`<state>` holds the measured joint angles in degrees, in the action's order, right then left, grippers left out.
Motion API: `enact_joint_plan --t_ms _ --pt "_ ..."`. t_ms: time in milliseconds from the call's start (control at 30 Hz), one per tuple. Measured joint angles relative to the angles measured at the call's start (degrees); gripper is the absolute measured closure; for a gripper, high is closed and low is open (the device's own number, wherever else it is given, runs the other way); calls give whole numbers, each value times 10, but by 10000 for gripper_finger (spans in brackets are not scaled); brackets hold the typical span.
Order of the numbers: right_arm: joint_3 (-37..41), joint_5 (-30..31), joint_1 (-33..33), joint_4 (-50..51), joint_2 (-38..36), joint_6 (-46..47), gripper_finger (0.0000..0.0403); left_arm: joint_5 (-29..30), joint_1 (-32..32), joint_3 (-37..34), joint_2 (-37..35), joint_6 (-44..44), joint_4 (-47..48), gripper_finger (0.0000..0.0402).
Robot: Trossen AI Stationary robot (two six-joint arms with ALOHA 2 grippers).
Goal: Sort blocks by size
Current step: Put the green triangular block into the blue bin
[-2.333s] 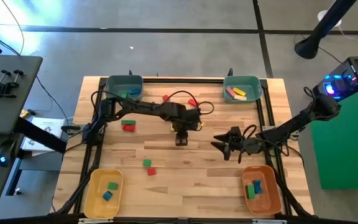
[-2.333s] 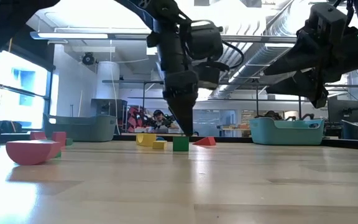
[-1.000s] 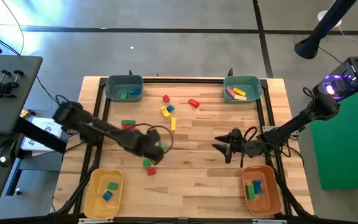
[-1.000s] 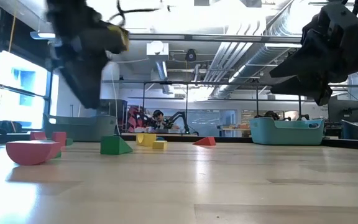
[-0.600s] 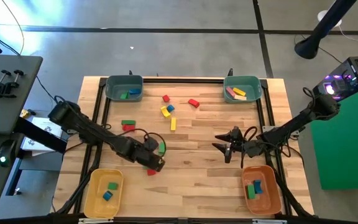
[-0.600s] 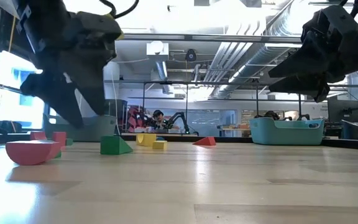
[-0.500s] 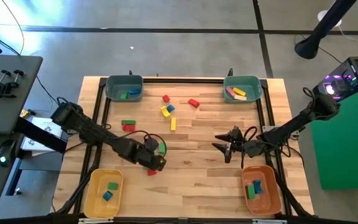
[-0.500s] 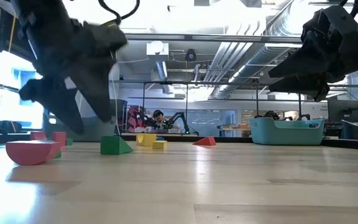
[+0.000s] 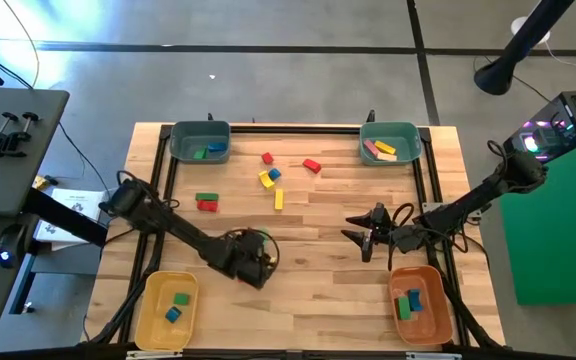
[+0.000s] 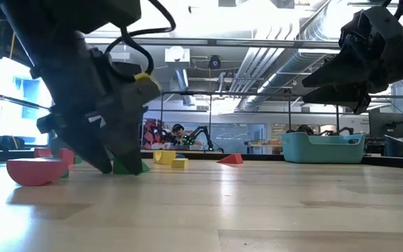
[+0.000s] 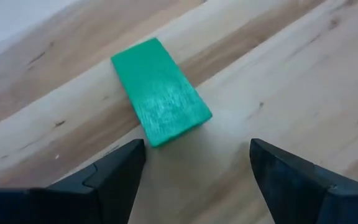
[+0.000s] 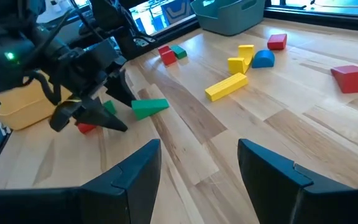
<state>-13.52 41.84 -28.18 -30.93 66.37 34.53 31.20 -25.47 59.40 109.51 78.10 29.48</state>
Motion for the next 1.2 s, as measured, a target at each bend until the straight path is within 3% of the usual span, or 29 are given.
enact_joint_plan --t_ms 233,367,500,700,833,1033,1200 --pt "0 -2 -1 1 0 14 194 104 -2 -17 14 62 18 119" --pt "0 1 -1 2 0 14 194 131 -1 -44 14 91 14 130" --pt "0 1 -1 2 0 14 194 146 -6 -69 10 92 -10 180" --pt "0 3 -1 1 0 15 194 146 -8 -62 10 52 -7 301" --pt "0 25 2 3 0 15 194 140 -15 -33 4 32 49 304" --pt "0 32 4 -1 0 40 194 159 17 40 -99 -67 226 304" --pt "0 31 4 -5 0 43 194 127 124 74 -216 -196 333 304"
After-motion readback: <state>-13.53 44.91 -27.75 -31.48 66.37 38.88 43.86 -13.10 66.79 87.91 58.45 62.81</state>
